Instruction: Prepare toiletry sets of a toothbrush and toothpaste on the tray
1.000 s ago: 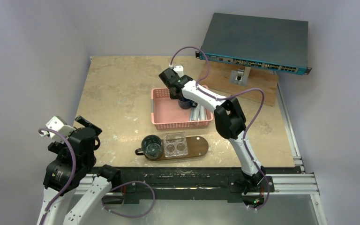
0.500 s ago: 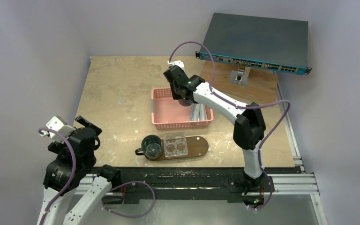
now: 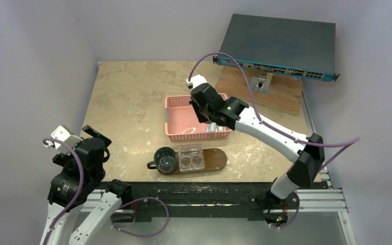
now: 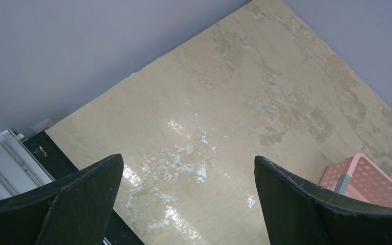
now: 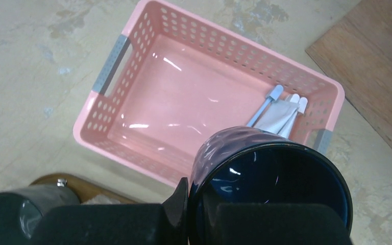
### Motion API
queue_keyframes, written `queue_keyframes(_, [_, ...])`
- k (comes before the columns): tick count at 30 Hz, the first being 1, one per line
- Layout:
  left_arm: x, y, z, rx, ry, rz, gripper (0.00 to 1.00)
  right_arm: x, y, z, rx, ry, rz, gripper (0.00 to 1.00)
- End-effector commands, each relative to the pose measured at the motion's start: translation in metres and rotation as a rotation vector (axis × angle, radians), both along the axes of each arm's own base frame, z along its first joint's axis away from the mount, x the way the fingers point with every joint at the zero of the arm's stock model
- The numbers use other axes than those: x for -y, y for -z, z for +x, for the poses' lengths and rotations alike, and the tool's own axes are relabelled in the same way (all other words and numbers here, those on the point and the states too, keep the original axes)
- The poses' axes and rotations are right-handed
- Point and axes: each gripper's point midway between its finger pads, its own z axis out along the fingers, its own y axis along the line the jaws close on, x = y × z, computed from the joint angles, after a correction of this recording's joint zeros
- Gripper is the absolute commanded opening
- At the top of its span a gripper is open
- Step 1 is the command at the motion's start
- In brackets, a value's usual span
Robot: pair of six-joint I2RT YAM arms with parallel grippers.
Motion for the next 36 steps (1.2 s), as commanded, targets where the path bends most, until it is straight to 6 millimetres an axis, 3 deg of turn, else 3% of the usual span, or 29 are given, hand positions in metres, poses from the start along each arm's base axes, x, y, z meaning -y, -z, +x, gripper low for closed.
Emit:
queue_keyframes(1, [0.002,-0.001,0.007,-0.010,0.011,0.022,1.00,0.016,-0.029,-0.019,0.075,-0.045,0.027,0.00])
queue_keyframes(9, [0.004,0.001,0.010,-0.028,0.018,0.031,1.00,0.044,-0.007,-0.066,0.010,-0.116,0.013,0.00])
queue_keyframes(21, [0.008,0.001,0.014,-0.043,0.050,0.042,1.00,0.047,0.025,-0.129,-0.072,-0.261,-0.007,0.00])
queue_keyframes(28, [0.012,0.002,0.017,-0.046,0.088,0.045,1.00,0.038,0.045,-0.145,-0.106,-0.283,0.013,0.00])
queue_keyframes(36, [0.014,0.002,0.018,-0.050,0.098,0.047,1.00,0.031,0.062,-0.143,-0.126,-0.173,0.046,0.00])
